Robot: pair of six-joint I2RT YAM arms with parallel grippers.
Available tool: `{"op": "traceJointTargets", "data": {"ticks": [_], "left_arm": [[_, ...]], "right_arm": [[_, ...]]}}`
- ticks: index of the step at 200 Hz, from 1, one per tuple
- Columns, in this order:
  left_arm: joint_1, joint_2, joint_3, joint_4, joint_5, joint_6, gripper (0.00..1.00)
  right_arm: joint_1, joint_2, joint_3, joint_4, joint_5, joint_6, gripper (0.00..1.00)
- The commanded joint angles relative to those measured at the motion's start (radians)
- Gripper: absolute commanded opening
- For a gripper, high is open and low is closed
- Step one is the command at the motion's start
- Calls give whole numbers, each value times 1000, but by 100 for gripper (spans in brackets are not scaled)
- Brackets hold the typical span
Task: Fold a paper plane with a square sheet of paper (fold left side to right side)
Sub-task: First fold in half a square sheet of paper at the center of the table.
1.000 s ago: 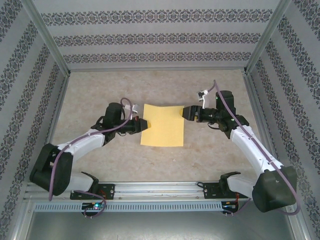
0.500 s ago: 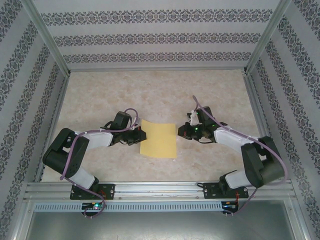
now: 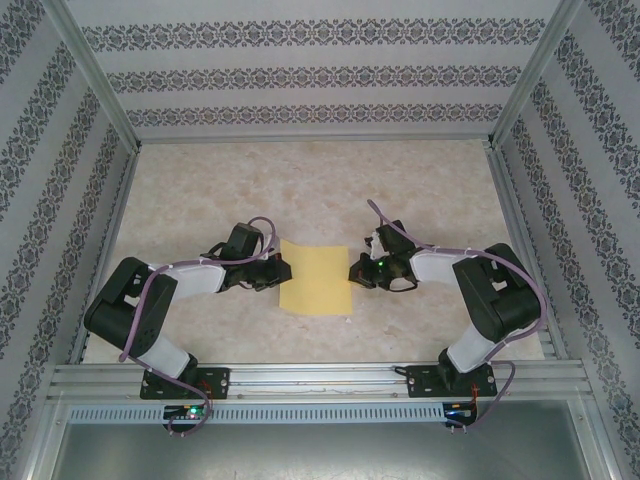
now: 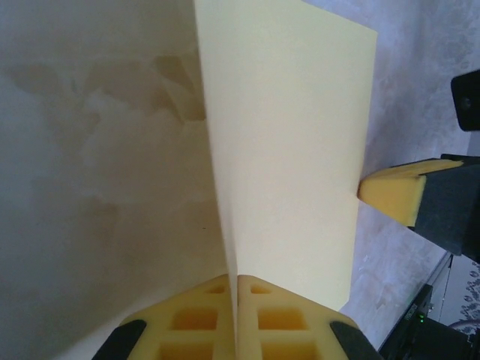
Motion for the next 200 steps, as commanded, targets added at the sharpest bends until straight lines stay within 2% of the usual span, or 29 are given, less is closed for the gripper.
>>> {"op": "traceJointTargets", "data": {"ticks": [1,66,100,138,157,200], "left_arm": [[-22,-38,38,-31,21,-8,12],[-66,-61,125,-63,45,-13,36],[-104,-26,160,-42,52,-24,51],[-143,24,199,-14,69,-35,64],[-159,43,213,-13,67,-32,66],[-177,97,223,4,46,-33,66]], "right_arm": [[14,26,16,-52,64,-24,0],[15,52,31,-106,104,-66,0],[17,56,31,-102,105,-69,0],[17,61,28,-99,105,-75,0],[17,60,22,-91,104,-75,0],[17,48,11,-46,71,-67,0]]}}
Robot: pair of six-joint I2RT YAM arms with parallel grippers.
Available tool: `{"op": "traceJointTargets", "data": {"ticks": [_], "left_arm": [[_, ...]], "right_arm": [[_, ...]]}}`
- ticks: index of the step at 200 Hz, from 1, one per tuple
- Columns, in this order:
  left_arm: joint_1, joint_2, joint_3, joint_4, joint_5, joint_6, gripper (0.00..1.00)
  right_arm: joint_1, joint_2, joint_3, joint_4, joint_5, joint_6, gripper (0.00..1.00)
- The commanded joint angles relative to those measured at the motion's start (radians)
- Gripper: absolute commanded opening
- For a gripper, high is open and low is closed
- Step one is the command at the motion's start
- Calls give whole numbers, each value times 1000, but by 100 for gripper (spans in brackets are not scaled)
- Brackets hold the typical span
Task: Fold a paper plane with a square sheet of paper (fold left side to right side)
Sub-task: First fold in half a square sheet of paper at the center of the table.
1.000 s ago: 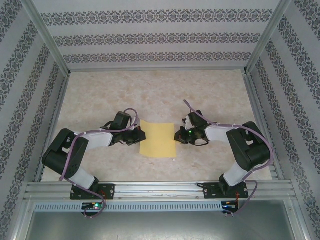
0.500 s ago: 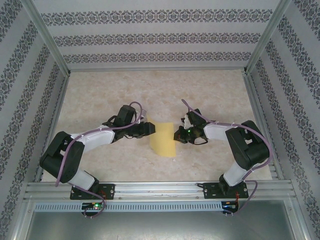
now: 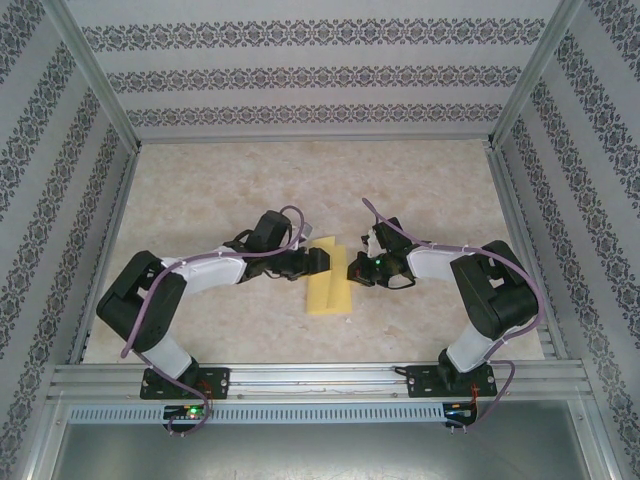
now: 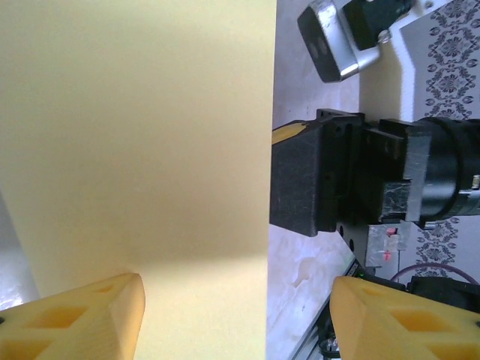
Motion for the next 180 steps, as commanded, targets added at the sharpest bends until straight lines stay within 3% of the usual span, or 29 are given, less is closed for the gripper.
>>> {"op": "traceJointTargets", "data": {"ticks": [1,36,78,180], "left_arm": [[-17,26,22,22,-10,-6,65],[-22,51,29,23,-43,-8,51],[-24,66,32,0,-92,-6,24],[-26,76,46,-31,-102,12,4]], "right_arm": [[9,28,-26,-10,48,-11,0],[10,21,-25,-4,41,-7,0],[11,18,-28,-2,38,-6,0],[14,-37,-28,41,6,8,0]]}}
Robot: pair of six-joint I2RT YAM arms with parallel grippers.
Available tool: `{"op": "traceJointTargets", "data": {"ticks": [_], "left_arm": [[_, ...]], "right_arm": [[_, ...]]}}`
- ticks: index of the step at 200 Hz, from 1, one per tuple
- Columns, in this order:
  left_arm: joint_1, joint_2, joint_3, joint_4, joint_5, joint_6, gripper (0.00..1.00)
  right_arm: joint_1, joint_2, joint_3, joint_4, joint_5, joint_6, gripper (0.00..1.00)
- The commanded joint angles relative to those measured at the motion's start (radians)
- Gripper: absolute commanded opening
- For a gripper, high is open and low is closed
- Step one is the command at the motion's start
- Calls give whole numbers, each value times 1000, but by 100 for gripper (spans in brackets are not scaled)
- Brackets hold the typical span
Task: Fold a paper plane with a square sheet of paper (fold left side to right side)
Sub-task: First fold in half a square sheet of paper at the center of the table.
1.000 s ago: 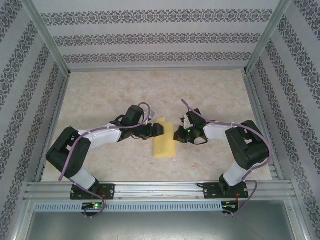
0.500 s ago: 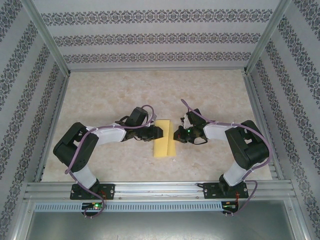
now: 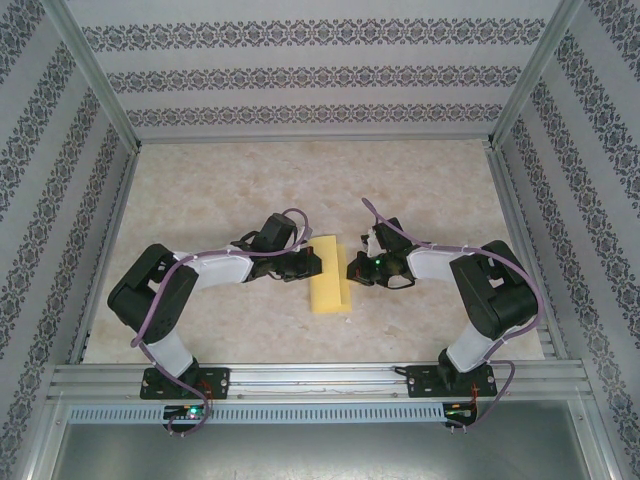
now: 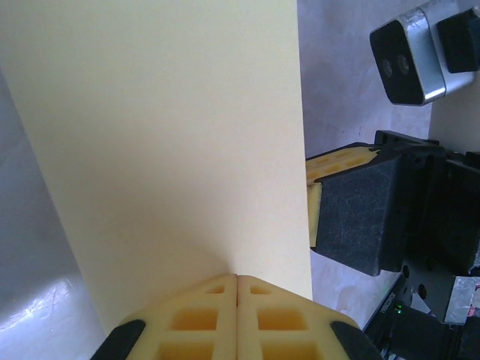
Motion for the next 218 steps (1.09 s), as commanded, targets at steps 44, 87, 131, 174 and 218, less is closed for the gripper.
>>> {"op": "traceJointTargets", "data": {"ticks": [44,87,131,174,218], "left_arm": [[-16,11,28,-37,-13,24,4],[-20,20,32,-35,-7,24,3],[-22,25,35,-29,0,21,3],[-24,23,35,-40,0,23,3],[-24,24,35,-35,-5,19,3]], "right_arm": [[-20,-138,-41,12,21,-3,10],[-65,-197,-112,189,-130,43,38],[-24,-93,-107,332,-221,105,47],[5,-17,-90,390,-211,128,45],[22,7,-88,414,-201,140,25]]}}
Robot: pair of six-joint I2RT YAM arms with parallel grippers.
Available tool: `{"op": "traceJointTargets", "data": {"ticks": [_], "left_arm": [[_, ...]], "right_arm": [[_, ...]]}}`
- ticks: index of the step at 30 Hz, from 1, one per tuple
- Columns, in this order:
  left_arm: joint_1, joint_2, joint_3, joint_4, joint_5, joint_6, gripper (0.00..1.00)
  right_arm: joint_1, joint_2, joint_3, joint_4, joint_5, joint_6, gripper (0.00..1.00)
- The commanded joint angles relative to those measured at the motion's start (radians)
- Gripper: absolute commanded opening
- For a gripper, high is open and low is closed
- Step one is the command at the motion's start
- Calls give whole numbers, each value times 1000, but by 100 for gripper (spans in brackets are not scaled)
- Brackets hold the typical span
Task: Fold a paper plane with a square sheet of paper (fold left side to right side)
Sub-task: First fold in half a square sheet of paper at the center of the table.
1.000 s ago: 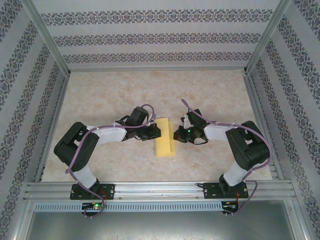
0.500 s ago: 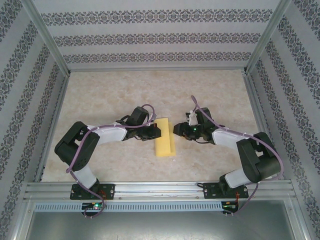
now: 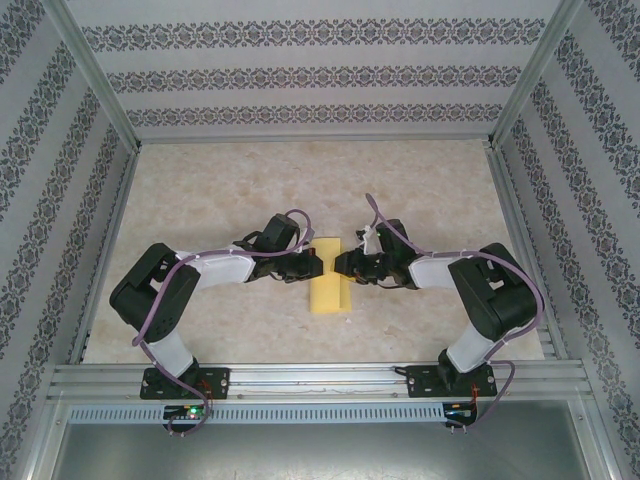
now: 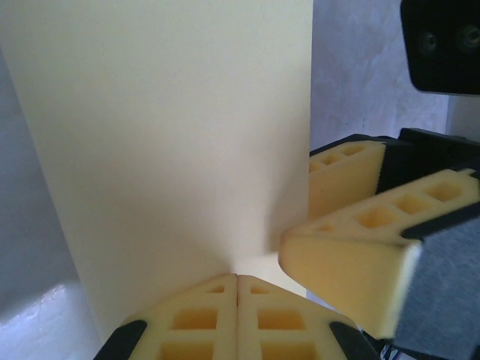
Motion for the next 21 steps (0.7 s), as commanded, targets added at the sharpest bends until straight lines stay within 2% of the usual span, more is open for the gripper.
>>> {"op": "traceJointTargets", "data": {"ticks": [1,3,5,6,7,13,15,21], "left_arm": [[-11,13,24,-18,-6,15,3],[-11,11,24,-16,-7,14,3],[-11,3,25,-16,-10,11,3],[-11,-26,24,-24,-32,14,6],[-11,-44,23,-34,-46,17,9],[-8,-139,11,-125,-157,56,23],[-9,-151,8,-152,-178,66,29],[-8,-127,18,-209,-200,86,38]], "right_arm": [[16,14,9,47,-12,10,25],[17,16,8,44,-9,9,21],[17,19,11,28,6,3,11],[16,14,17,-2,32,-9,2],[16,11,22,-22,45,-17,1],[17,8,51,-117,103,-67,0],[18,10,58,-135,115,-78,0],[23,11,83,-183,140,-108,0]]}}
